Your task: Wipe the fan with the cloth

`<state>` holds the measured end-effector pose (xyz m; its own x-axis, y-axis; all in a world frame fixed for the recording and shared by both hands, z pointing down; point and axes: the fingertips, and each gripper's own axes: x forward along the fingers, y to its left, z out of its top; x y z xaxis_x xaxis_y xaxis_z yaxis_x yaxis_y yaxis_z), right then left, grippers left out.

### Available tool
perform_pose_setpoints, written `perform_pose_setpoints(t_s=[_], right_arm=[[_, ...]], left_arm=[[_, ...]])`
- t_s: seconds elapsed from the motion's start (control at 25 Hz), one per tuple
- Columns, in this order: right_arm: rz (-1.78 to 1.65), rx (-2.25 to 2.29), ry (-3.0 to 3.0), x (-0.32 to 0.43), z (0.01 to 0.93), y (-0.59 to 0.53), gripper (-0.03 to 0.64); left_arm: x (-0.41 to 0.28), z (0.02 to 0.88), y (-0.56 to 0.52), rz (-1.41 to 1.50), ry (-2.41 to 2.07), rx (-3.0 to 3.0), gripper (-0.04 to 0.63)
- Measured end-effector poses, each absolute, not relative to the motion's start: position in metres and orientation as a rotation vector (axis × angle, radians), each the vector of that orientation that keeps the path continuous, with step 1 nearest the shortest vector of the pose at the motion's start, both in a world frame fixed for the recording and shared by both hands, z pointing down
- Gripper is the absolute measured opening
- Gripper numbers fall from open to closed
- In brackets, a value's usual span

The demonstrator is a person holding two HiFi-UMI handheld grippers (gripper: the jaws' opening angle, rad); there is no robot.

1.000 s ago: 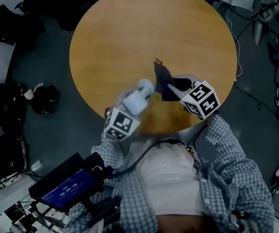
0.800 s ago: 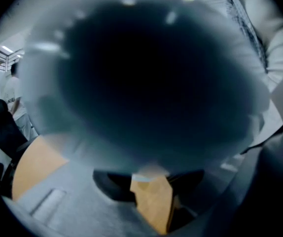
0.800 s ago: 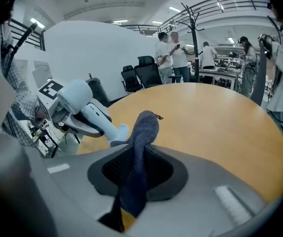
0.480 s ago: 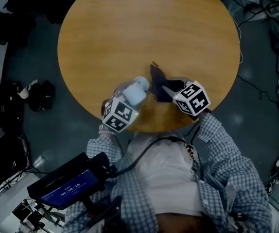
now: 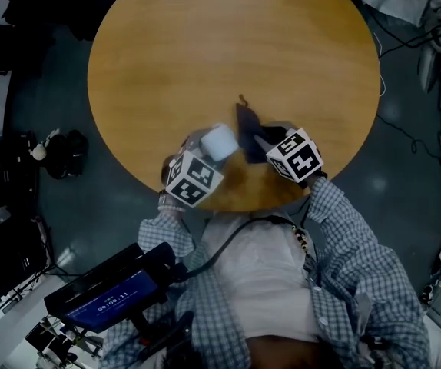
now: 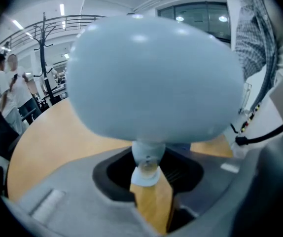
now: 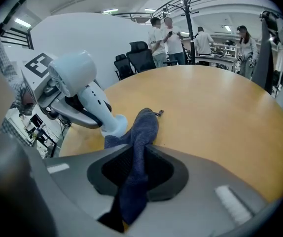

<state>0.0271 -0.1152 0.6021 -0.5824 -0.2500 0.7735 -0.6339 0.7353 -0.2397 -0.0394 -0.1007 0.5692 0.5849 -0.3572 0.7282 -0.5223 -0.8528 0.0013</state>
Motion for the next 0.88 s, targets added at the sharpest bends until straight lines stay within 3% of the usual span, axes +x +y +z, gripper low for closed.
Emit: perform_pose_setpoints(t_s=[0.24, 0.56, 0.88], right_arm=[[0.616, 0.686, -2.192, 0.032, 0.609, -0.119, 0.098], [0.612, 0.802, -2.203, 0.037, 0.599, -0.127, 0.222], [0.619, 0.983, -2.259, 0.058, 0.568, -0.134, 0.193]], left_arm=[[-0.035, 0.574, -0.106, 1.06, -0.788, 2.59, 0.155], [-0.046, 0.568, -0.1, 0.971, -0.804, 2.578, 0.244], [-0.069, 0.566, -0.092, 0.911, -0.88, 2.555, 0.244]])
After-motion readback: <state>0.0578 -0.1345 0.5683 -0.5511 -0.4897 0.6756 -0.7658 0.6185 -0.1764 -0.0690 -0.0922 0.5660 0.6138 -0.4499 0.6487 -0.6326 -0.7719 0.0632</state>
